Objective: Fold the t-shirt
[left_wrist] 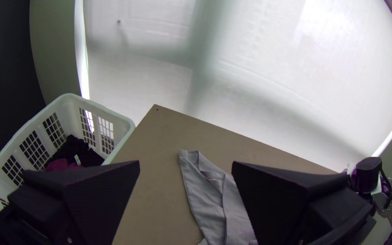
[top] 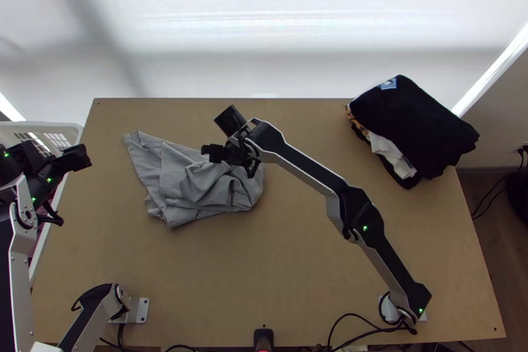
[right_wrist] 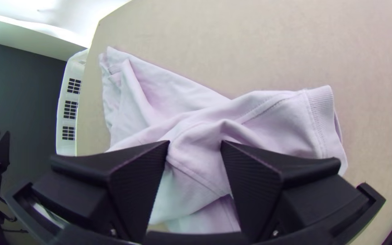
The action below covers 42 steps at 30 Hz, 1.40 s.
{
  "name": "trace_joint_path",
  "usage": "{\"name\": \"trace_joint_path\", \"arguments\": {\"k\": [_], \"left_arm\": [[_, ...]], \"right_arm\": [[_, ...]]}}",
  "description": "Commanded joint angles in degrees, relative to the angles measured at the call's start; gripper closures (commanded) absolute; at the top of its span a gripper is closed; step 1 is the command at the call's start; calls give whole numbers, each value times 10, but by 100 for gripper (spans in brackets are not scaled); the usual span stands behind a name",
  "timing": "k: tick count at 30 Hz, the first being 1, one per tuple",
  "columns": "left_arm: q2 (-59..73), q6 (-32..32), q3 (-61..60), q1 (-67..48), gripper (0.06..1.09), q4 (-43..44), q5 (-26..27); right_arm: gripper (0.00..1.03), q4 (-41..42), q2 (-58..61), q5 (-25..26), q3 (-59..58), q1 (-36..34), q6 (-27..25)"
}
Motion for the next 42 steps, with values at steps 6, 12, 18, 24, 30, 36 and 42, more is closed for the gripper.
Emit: {"name": "trace_joint_path", "arguments": {"k": [6,12,18,24,30,36,42], "left_arm": [[-3,12,-10,7,10,9,2],[0,11,-13,3,10,10,3],[30,46,-24,-45,10,-66,3],[72,33,-30,-77,10,-77,9],[155,-5,-27,-99,10,-77,61],[248,-7,-38,-128,10,-78,91],[283,-5,-43,-141,12,-81,122]], "right_arm": [[100,17,-33,2,-7,-5,-27],[100,50,-106,15,-22,-29,-43],[100,50,-165,19,-48,-64,-42],[100,50,-224,28,-101,-97,-43],[100,51,-257,29,-131,-114,-44],[100,52,-273,30,-146,-117,-43],[100,53,-275,29,-149,-121,-42]]}}
